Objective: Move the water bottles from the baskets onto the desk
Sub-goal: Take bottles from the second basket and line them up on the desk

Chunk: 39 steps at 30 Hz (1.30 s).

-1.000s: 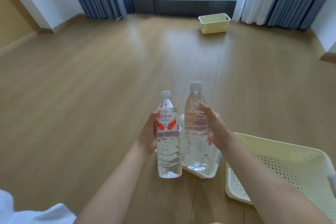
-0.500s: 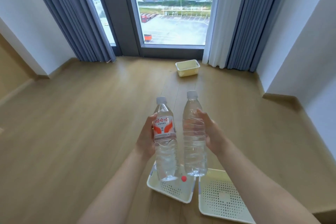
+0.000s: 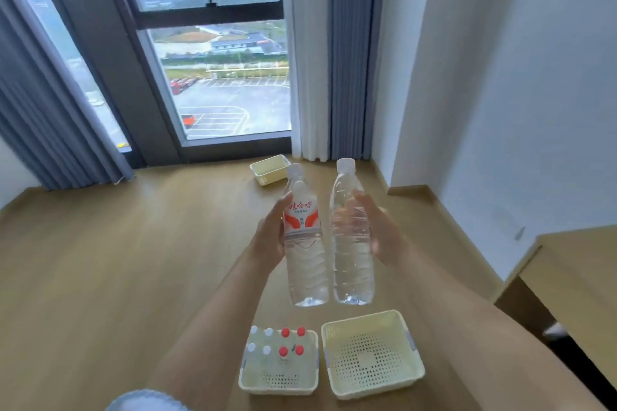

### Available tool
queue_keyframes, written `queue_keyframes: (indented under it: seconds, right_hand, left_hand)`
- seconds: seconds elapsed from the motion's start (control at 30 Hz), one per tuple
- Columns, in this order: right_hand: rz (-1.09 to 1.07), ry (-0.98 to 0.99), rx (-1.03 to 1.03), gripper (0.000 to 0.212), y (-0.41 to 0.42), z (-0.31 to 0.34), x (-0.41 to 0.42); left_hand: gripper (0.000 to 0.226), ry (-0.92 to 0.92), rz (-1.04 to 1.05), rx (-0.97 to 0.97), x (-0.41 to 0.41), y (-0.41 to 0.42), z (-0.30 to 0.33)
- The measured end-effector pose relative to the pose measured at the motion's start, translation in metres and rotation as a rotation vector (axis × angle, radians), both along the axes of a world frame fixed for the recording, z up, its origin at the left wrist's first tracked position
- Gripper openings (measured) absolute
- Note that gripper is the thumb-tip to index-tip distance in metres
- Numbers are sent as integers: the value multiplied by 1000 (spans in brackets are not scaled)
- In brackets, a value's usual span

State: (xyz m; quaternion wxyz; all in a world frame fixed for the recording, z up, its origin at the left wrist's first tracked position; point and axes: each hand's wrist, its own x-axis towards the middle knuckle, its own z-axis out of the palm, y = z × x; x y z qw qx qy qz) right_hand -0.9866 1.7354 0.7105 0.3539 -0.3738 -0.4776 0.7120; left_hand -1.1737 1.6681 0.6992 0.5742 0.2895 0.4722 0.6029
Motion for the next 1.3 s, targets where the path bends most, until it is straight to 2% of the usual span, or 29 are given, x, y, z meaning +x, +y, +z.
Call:
queue_keyframes:
  seconds: [0.13,0.23,0.33,0.47,0.57,0.7,0.8,0.87,0.93,0.97,1.0,1.03,1.07,1.13,1.2,1.23,1.3]
  right_hand:
    - [-159,-41,36,27,-28,11,41]
    - [-273,-85,62,44,-51,15,79]
    - [-417,-135,38,62,-76,17,123]
    - [-642,-143,4,65,-111,20,191]
    - [-822,-127,-12,55,-136,24,247]
    - [-975,-159,-14,31,-167,26,326]
    - [-1051,-194,-5,39,-190,21,389]
    - [-1111,-199,-12,30,-206,20,432]
    - [-1180,-194,-17,25,-222,21,475]
    - [-1210,-205,-26,33,-232,22,496]
    - [-1231,-214,-31,49,-242,21,518]
    - [-1246,-227,-25,62,-251,20,539]
    - [-1266,-243,-14,67,-261,20,559]
    - [-1310,-260,-6,55,-279,20,597]
    - [-1375,-276,-20,32,-296,18,632]
    - [-1403,-285,-3,28,-306,21,644]
    - [-1432,-313,13,33,-322,19,668]
  left_hand:
    - [102,52,-83,-41,36,4,12]
    - [92,14,-175,-41,71,6,14]
    - [103,31,-292,-45,113,9,14]
    - [92,44,-451,-46,184,8,19]
    - [86,24,-564,-29,248,5,23]
    - [99,39,-736,-16,339,-6,28]
    - [78,36,-794,-23,410,-14,30]
    - [67,43,-822,-14,461,-23,30]
    - [37,45,-853,14,514,-33,32]
    - [21,48,-860,26,540,-38,32]
    - [17,55,-879,19,565,-43,32]
    - [24,77,-916,-2,588,-52,34]
    - [31,106,-949,-25,610,-60,35]
    - [31,137,-992,-25,654,-71,32]
    - [29,150,-1023,-19,692,-83,30]
    - [31,156,-1032,-19,708,-88,30]
    - [32,168,-1053,-21,737,-99,28]
